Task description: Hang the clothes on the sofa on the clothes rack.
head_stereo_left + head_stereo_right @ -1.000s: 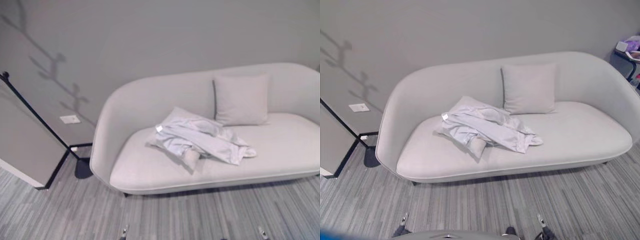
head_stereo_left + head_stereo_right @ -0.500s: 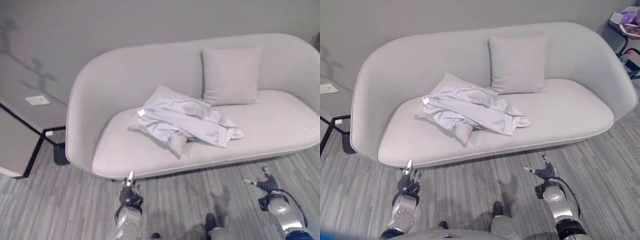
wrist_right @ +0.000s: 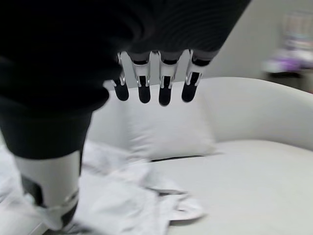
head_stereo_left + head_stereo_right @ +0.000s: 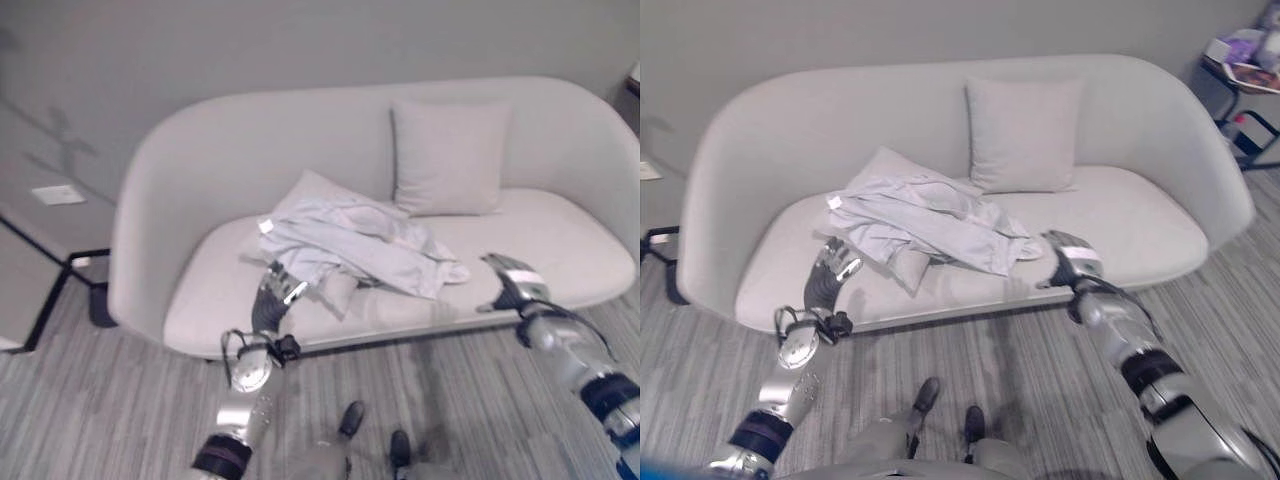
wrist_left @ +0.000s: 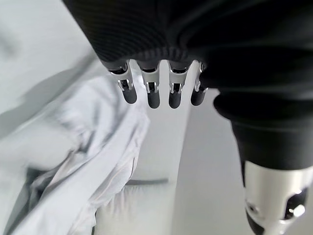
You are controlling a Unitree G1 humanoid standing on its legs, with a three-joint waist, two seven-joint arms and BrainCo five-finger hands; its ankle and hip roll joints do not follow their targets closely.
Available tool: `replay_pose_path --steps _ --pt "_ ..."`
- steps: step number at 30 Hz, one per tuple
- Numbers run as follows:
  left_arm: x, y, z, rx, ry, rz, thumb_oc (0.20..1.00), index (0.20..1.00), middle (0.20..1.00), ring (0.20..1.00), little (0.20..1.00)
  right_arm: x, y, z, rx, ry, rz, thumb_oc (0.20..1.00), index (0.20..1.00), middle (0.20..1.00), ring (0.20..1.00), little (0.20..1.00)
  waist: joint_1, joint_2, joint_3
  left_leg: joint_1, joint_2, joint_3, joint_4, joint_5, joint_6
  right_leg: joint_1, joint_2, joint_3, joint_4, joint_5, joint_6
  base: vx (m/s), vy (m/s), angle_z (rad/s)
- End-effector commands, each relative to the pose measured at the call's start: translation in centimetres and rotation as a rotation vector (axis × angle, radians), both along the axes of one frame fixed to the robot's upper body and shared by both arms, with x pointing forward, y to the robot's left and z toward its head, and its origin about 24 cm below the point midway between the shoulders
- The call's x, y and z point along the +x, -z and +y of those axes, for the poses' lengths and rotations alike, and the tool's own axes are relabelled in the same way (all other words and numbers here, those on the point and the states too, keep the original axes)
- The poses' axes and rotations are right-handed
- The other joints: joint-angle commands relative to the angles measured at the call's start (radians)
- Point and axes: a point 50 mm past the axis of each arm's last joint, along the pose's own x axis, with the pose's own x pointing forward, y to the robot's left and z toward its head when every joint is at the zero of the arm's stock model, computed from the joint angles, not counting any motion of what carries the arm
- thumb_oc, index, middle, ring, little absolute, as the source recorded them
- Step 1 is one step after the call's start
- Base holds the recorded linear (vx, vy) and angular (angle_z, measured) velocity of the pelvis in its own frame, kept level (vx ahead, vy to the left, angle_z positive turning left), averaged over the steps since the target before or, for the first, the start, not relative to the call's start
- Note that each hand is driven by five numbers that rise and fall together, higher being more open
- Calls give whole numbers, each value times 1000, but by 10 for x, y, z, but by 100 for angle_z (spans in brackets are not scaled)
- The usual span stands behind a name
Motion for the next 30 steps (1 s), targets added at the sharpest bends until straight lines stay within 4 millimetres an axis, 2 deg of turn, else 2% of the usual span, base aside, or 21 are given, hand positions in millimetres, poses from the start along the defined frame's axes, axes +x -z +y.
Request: replay_pose_path --steps 1,2,3,4,9,11,12,13,15,16,17,18,19,21,22,23,24,25,26,28,30 --pt "14 -26 4 281 -25 -104 1000 1000 1000 1000 1000 5 -12 -3 -104 -43 -3 1000 1000 1000 1000 1000 27 -44 -19 -84 -34 96 -110 236 29 193 -34 26 55 -169 22 297 184 -72" --pt "18 -24 8 363 -50 -82 1000 1000 1000 1000 1000 6 -9 4 -137 -79 19 1000 1000 1000 1000 1000 32 -48 -40 -64 -27 118 -114 225 44 214 -46 23 47 -185 28 220 141 -51" --pt "18 -23 11 389 -67 -74 1000 1000 1000 1000 1000 4 -4 9 -137 -90 40 1000 1000 1000 1000 1000 39 -46 -49 -49 -17 124 -115 240 52 224 -53 35 35 -178 36 469 317 -7" --pt "20 -20 21 530 -126 -54 1000 1000 1000 1000 1000 -1 5 20 -98 -108 69 1000 1000 1000 1000 1000 44 -61 -74 -28 -17 119 -104 254 64 244 -87 50 25 -177 57 398 304 23" --pt "22 -22 37 786 -206 -50 1000 1000 1000 1000 1000 -13 24 42 -43 -166 122 1000 1000 1000 1000 1000 52 -109 -112 -3 -20 169 -73 202 89 240 -153 59 58 -143 108 267 182 -26" --pt "29 -20 47 993 -227 -14 1000 1000 1000 1000 1000 -16 30 52 -47 -200 141 1000 1000 1000 1000 1000 51 -133 -119 21 -32 180 -50 156 120 210 -189 56 172 -74 149 236 195 -16" --pt "30 -20 47 995 -227 -16 1000 1000 1000 1000 1000 -15 30 52 -46 -199 139 1000 1000 1000 1000 1000 53 -135 -118 20 -33 181 -47 154 121 207 -189 57 178 -78 149 172 165 -23" --pt "37 -24 50 1120 -226 -9 1000 1000 1000 1000 1000 -13 31 60 -33 -208 143 1000 1000 1000 1000 1000 43 -140 -97 66 -53 170 -24 119 147 155 -204 60 362 43 169 89 102 -18" --pt "37 -24 50 1120 -227 -10 1000 1000 1000 1000 1000 -12 30 60 -33 -208 141 1000 1000 1000 1000 1000 46 -137 -98 60 -48 173 -23 121 146 146 -198 65 366 46 169 97 144 -14" --pt "49 -31 54 1263 -212 10 1000 1000 1000 1000 1000 -4 25 75 -30 -237 125 1000 1000 1000 1000 1000 25 -100 -54 139 -35 156 -17 84 172 47 -206 35 615 134 140 158 253 -7" --pt "53 -33 54 1296 -204 21 1000 1000 1000 1000 1000 -1 22 81 -23 -242 121 1000 1000 1000 1000 1000 21 -80 -45 167 -19 155 -18 78 175 5 -223 -1 664 112 125 155 237 -4" --pt "53 -34 54 1296 -205 21 1000 1000 1000 1000 1000 0 22 81 -23 -242 120 1000 1000 1000 1000 1000 20 -82 -42 168 -18 153 -21 77 173 1 -224 -4 675 105 121 148 99 -3" --pt "56 -33 56 1320 -202 52 1000 1000 1000 1000 1000 4 16 93 -22 -278 112 1000 1000 1000 1000 1000 9 -72 -39 213 -2 167 -36 61 170 -75 -249 -80 629 43 114 207 0 8" --pt "56 -30 53 1346 -156 50 1000 1000 1000 1000 1000 7 10 99 -34 -310 104 1000 1000 1000 1000 1000 -19 -78 -29 252 -9 147 -55 47 163 -121 -210 -100 471 3 118 262 -58 -9" --pt "56 -30 54 1347 -156 50 1000 1000 1000 1000 1000 7 10 99 -34 -311 104 1000 1000 1000 1000 1000 -23 -74 -30 258 -3 142 -60 44 163 -109 -206 -106 457 2 117 274 -163 -11" --pt "56 -27 55 1380 -131 55 1000 1000 1000 1000 1000 10 10 100 -31 -308 119 1000 1000 1000 1000 1000 -41 -87 -19 284 -14 123 -83 29 148 -133 -200 -94 234 30 151 194 -107 18" --pt "56 -27 55 1381 -133 54 1000 1000 1000 1000 1000 11 10 101 -29 -309 118 1000 1000 1000 1000 1000 -44 -84 -18 289 -9 120 -87 29 149 -115 -197 -100 205 43 152 190 -148 30" --pt "59 -28 56 1412 -125 55 1000 1000 1000 1000 1000 14 11 100 -32 -296 124 1000 1000 1000 1000 1000 -52 -88 -3 297 -5 117 -93 29 140 -128 -204 -107 106 95 168 162 -98 36" --pt "60 -26 54 1520 -61 45 1000 1000 1000 1000 1000 11 17 95 -53 -290 132 1000 1000 1000 1000 1000 -49 -110 -10 309 -17 105 -102 15 130 -78 -218 -107 -17 115 182 186 -134 27" --pt "59 -24 56 1535 -75 65 1000 1000 1000 1000 1000 9 22 97 -31 -277 151 1000 1000 1000 1000 1000 -46 -122 -13 311 -16 116 -104 11 126 -55 -223 -106 -4 121 173 139 -82 28" --pt "60 -21 53 1526 -62 78 1000 1000 1000 1000 1000 5 29 99 -26 -278 171 1000 1000 1000 1000 1000 -51 -126 -45 330 16 112 -122 -1 114 -41 -216 -109 -3 135 166 178 -96 36"
